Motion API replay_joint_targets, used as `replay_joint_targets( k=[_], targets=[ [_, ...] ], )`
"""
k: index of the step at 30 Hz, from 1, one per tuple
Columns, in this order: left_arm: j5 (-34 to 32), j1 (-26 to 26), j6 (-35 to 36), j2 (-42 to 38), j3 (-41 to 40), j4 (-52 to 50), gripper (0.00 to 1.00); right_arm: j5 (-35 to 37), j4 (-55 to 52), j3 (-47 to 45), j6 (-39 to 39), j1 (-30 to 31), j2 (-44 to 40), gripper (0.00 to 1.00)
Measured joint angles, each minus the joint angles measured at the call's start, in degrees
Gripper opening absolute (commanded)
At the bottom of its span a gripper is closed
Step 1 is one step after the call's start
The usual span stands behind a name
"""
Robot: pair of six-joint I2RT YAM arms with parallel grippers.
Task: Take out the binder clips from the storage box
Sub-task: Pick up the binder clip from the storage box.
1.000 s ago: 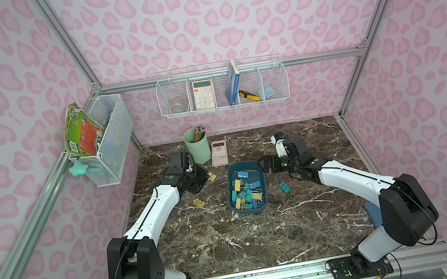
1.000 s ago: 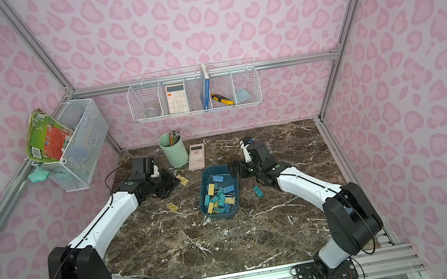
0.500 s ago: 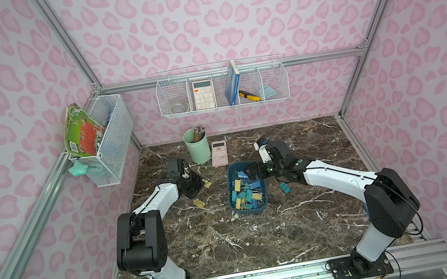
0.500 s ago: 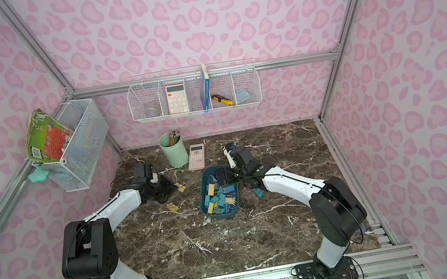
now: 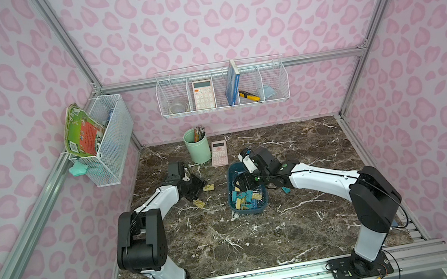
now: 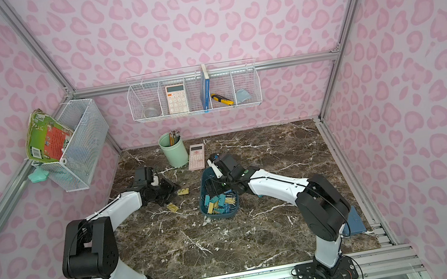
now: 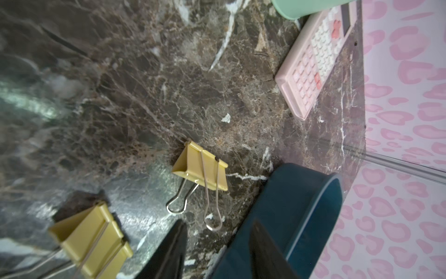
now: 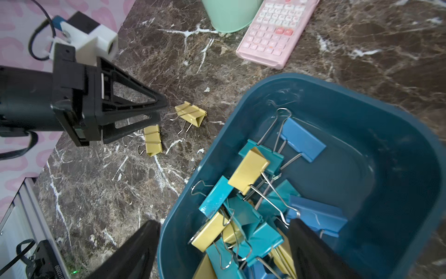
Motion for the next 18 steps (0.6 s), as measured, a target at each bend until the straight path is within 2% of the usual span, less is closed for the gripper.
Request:
replay_joint_targets(
  k=[3, 6, 9, 10, 18],
  targets=[
    [-0.92, 0.00, 0.44, -4.22, -0.04, -2.21, 0.62, -0.39, -0.48, 0.50, 0.02, 1.25, 0.90, 0.63],
    [-2.43, 0.00, 1.29, -9.11, -0.04, -5.35, 0.85, -0.70, -1.14, 1.16, 0.13, 1.99, 1.77, 0.54],
    [-5.03, 0.00, 1.62, -14.38, -0.04, -9.09, 0.97, -0.90, -1.51, 1.53, 0.44, 2.75, 2.75, 0.45],
    [-6.10, 0.00, 1.79, -16.04, 0.07, -10.36, 0.99, -0.98, -1.55, 1.66, 0.61, 3.06, 3.13, 0.42],
    [-15.37, 0.00, 2.21, -27.19, 0.85, -19.15, 0.99, -1.70, -1.88, 1.97, 3.74, 5.20, 6.14, 0.34]
  ],
)
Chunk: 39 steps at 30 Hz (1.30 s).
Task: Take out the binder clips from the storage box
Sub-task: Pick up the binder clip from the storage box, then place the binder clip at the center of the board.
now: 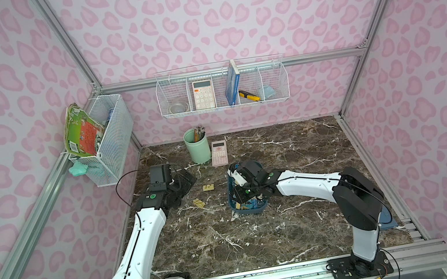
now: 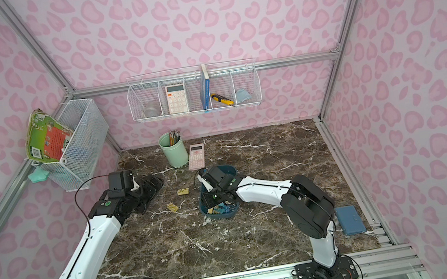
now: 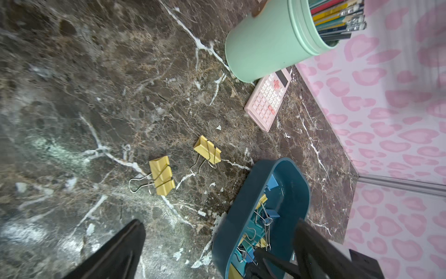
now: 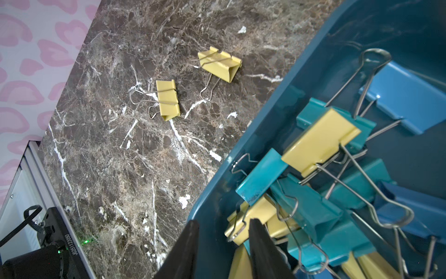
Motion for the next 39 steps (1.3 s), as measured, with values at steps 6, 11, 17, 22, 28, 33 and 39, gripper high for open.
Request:
replay_joint_targets(
  k=[6, 11, 17, 22, 28, 33, 39],
  targets=[
    [-3.39, 0.00, 0.46, -4.28, -0.09, -3.28, 0.99, 0.48, 0.04, -0.07, 2.93, 0.39, 1.77, 0.27],
    [-3.85, 0.00, 0.63, -5.07, -0.09, -5.27, 0.99, 1.40, -0.31, 0.33, 4.66, 0.42, 3.30, 0.16],
    [-4.15, 0.00, 0.63, -6.25, -0.04, -6.14, 0.99, 2.73, -0.94, 0.39, 6.43, 0.42, 2.64, 0.00],
    [-4.57, 0.00, 0.59, -6.25, 0.52, -6.34, 0.99, 3.96, -1.62, 0.39, 6.49, 0.28, -0.94, 0.00],
    [-4.70, 0.00, -0.26, -4.24, 2.23, -5.57, 0.99, 6.23, -3.48, -0.59, 6.27, -1.20, -6.78, 0.00],
    [-3.63, 0.00, -0.68, -1.84, 3.76, -3.78, 0.99, 7.74, -4.39, -3.02, 5.75, -4.74, -12.35, 0.00],
    [-1.14, -0.20, -0.68, 1.03, 5.57, -1.60, 0.99, 8.70, -4.96, -5.99, 3.98, -11.85, -16.52, 0.00]
  ],
)
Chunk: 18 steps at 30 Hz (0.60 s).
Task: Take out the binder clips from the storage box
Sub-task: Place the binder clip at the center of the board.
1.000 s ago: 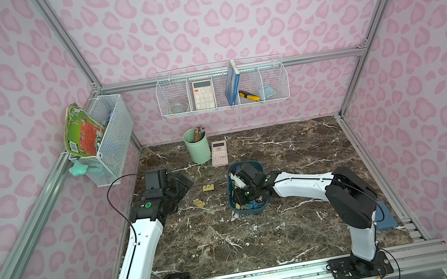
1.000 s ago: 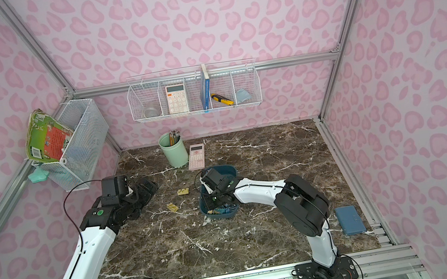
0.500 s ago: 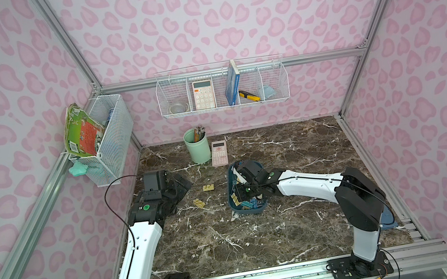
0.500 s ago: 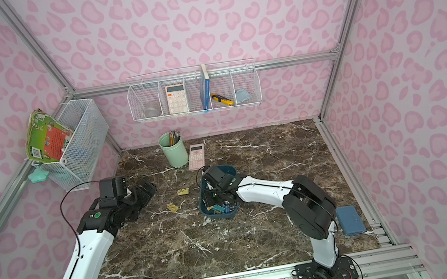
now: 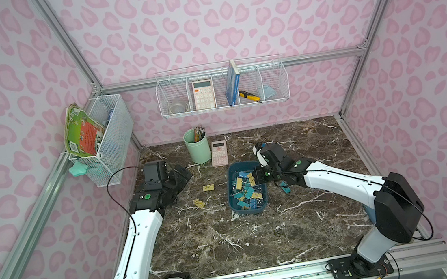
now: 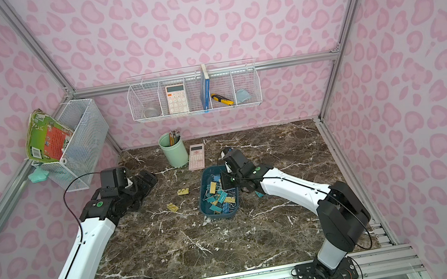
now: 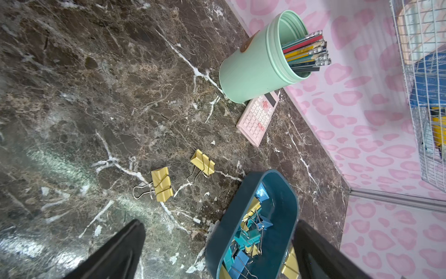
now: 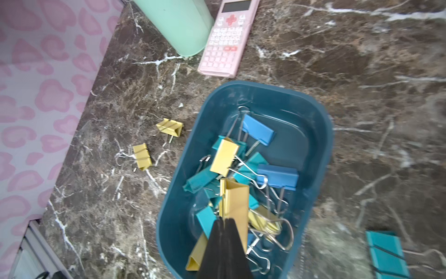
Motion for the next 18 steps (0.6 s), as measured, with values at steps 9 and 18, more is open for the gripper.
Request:
replay_joint_targets(
  k=[9, 18],
  targets=[
    [3.15, -2.86, 0.07, 4.39, 2.58, 0.48, 0.98, -0.20, 2.75, -3.69, -3.58, -12.68, 1.81, 0.00],
    [4.37, -6.56, 0.87, 6.95, 4.57, -0.09, 0.91, -2.89, 6.16, -5.40, -5.49, -17.84, 7.28, 0.00]
  ],
)
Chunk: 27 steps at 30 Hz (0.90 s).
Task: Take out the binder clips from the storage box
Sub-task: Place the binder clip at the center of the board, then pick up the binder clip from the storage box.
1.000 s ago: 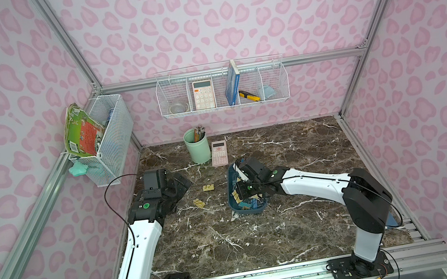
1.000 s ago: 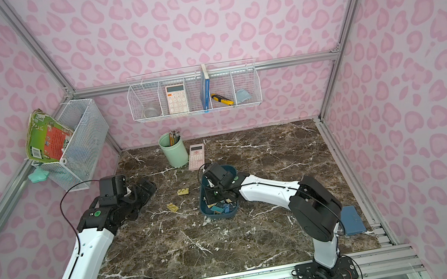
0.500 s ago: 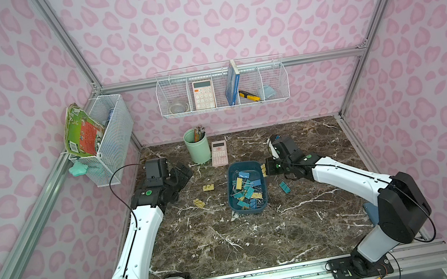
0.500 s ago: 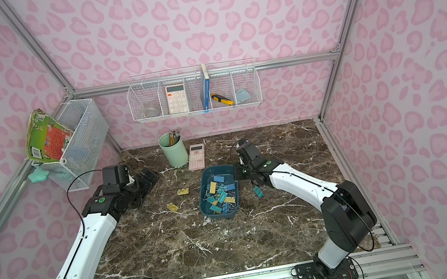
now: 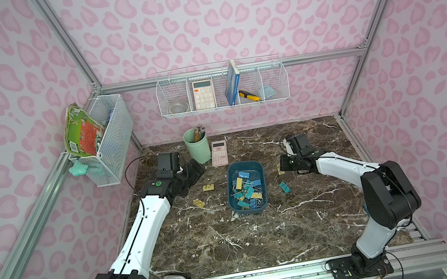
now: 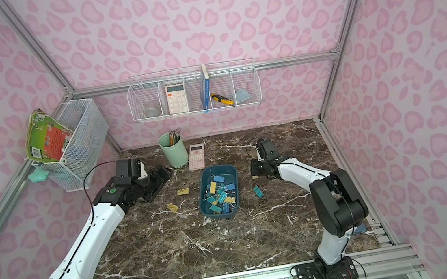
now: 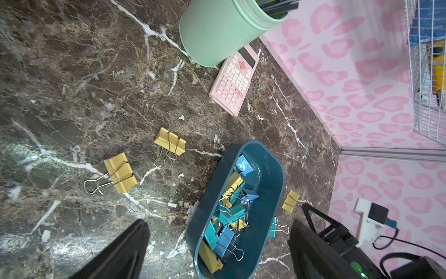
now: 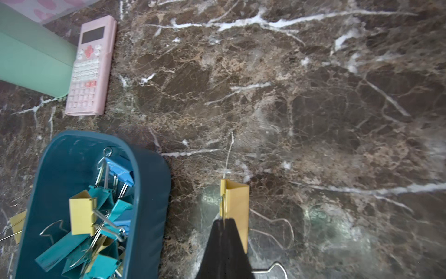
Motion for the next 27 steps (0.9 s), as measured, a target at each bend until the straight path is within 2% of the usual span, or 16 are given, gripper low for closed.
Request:
replay_joint_targets(
  k=[5, 8, 12, 19, 21, 22, 23, 27],
  targets=[
    [0.74, -2.10, 1.60, 1.60, 1.88, -0.35, 0.84, -0.94, 1.36, -1.07, -0.07, -1.11, 2.08, 0.00],
    [1.60, -3.52, 2.80, 2.91, 2.86, -0.83, 0.80, -1.46, 1.62, -1.44, -0.07, -1.38, 2.62, 0.07],
    [2.97, -5.90, 4.83, 5.07, 4.22, -1.29, 0.69, -1.57, 1.79, -2.14, -0.07, -1.49, 1.60, 0.38],
    [5.27, -10.93, 9.49, 12.44, 8.94, -3.21, 0.43, -1.73, 1.77, -3.74, -0.02, -1.49, -5.25, 0.62],
    [5.64, -12.22, 11.06, 14.99, 10.67, -4.11, 0.42, -2.01, 1.79, -4.66, 0.00, -1.49, -7.85, 0.70],
    [5.88, -12.90, 11.93, 16.57, 11.74, -4.55, 0.40, -2.19, 1.75, -5.11, 0.02, -1.49, -9.20, 0.80],
    [6.01, -13.44, 12.87, 17.90, 12.61, -5.07, 0.38, -2.36, 1.77, -5.46, 0.22, -1.49, -10.27, 0.85],
    [6.03, -15.32, 16.20, 23.54, 15.28, -6.97, 0.34, -2.51, 1.14, -6.95, 1.09, -1.53, -14.73, 0.99]
  ],
)
